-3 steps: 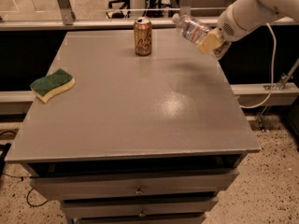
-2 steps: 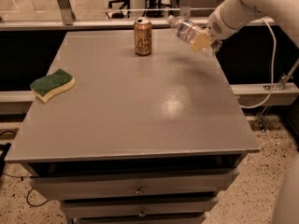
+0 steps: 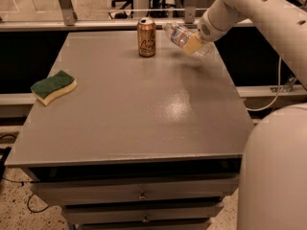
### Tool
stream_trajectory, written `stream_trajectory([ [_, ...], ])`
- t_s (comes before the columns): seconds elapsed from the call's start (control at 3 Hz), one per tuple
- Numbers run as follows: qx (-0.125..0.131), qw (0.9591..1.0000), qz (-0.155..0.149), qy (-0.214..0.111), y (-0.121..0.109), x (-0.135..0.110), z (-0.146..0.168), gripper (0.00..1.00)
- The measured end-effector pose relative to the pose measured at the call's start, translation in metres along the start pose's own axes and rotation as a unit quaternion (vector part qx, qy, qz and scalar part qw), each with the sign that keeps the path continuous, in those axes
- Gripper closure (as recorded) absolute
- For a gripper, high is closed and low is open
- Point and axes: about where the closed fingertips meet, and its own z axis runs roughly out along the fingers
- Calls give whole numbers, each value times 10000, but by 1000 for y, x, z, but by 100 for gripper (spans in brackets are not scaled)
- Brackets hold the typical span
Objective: Move water bottle near orange can
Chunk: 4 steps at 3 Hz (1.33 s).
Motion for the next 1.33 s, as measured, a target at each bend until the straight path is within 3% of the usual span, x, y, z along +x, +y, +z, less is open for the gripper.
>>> stream_trajectory([
  [0.33,-233,9997,59,86,10,-10,15,100],
  [0.67,-481,9986,78,227,22,-16,25,85],
  [1.33,-915,9947,-13,458,47,-26,33,37],
])
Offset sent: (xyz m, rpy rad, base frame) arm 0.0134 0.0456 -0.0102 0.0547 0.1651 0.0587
